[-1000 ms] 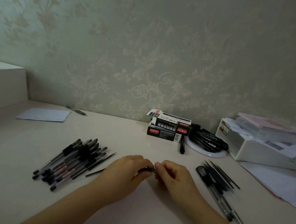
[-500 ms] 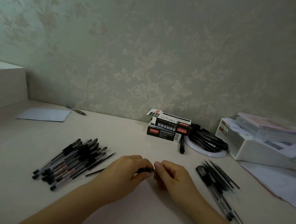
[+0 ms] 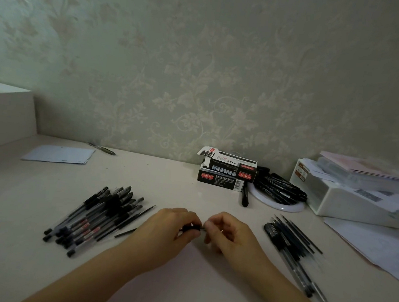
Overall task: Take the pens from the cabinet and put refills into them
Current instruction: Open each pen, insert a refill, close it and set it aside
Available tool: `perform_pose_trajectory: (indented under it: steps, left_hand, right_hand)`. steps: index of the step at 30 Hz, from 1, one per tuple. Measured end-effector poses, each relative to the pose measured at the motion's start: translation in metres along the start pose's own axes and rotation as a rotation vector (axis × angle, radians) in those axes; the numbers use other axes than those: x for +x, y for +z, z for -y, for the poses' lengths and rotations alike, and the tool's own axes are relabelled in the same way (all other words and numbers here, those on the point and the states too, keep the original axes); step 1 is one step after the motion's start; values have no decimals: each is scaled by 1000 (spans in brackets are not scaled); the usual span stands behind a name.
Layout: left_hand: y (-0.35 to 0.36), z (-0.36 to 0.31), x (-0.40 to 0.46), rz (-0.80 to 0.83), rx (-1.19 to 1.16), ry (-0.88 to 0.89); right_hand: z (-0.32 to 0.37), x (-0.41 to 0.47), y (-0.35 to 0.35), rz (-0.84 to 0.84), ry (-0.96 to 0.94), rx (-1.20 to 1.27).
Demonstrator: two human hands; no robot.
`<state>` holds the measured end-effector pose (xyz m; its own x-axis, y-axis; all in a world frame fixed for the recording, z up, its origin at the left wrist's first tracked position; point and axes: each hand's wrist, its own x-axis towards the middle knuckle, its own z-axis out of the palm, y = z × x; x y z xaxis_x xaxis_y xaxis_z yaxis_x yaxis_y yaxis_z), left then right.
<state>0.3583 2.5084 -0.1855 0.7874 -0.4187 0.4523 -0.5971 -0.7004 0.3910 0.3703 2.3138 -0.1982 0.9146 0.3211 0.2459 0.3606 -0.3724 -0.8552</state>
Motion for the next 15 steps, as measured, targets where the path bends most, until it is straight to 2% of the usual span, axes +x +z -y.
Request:
perform_pose_trajectory:
  steps: [15]
  left_hand:
    - [-2,-4,0,7,-27,6]
  right_hand:
    - [-3,0,-2,54,-29,-9]
